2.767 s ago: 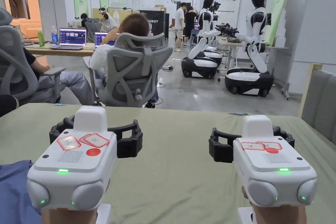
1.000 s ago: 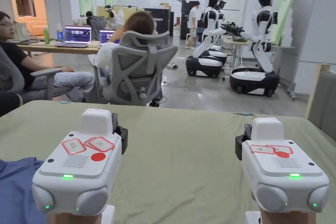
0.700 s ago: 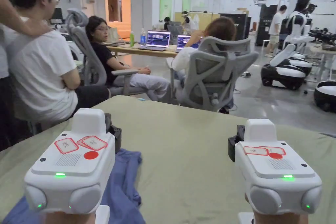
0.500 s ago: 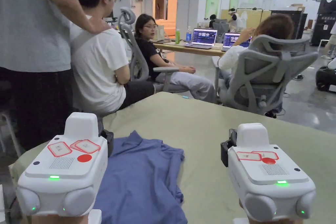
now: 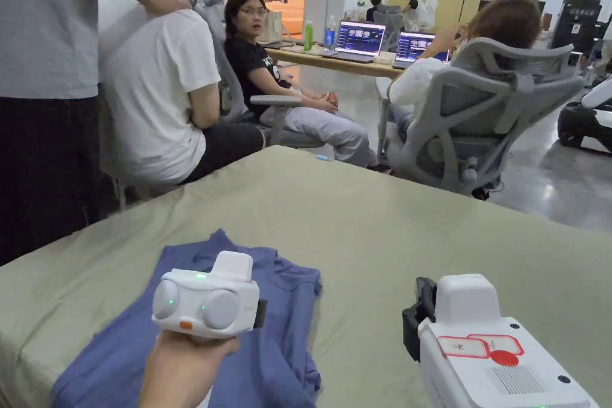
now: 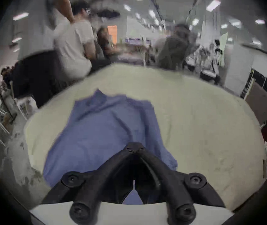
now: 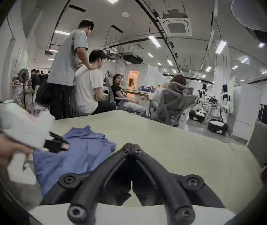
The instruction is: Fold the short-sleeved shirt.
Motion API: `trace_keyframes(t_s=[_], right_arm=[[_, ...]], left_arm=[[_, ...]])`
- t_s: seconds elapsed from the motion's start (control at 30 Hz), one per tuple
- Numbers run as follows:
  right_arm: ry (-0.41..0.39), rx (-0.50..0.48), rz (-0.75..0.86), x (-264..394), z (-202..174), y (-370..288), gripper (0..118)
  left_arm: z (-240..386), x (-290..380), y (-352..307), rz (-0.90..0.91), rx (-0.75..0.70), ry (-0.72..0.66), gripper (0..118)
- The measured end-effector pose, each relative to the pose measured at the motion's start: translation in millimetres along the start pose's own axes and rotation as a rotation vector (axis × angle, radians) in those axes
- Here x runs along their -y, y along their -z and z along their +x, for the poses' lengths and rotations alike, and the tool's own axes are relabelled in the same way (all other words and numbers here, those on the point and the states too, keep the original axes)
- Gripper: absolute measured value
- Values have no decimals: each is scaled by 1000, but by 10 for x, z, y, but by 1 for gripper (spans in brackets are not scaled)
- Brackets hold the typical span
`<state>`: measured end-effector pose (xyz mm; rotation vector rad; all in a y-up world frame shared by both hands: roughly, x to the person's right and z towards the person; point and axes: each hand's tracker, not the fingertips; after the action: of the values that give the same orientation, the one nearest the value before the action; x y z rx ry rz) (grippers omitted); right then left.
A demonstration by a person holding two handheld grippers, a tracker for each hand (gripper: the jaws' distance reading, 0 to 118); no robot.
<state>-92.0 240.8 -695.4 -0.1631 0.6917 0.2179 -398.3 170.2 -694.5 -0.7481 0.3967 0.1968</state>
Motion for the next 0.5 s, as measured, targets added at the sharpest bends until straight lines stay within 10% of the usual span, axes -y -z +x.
trace_keyframes(t_s=[0.2, 0.33, 0.5], right_arm=[[-1, 23, -50, 143, 83, 432, 0], [-3, 36, -79, 238, 160, 624, 0], [1, 54, -97, 330, 253, 713, 0]], left_arm=[[-64, -496, 1229, -208, 25, -8, 0], [-20, -569, 1471, -188, 70, -61, 118], [70, -429, 1726, -242, 47, -38, 97]])
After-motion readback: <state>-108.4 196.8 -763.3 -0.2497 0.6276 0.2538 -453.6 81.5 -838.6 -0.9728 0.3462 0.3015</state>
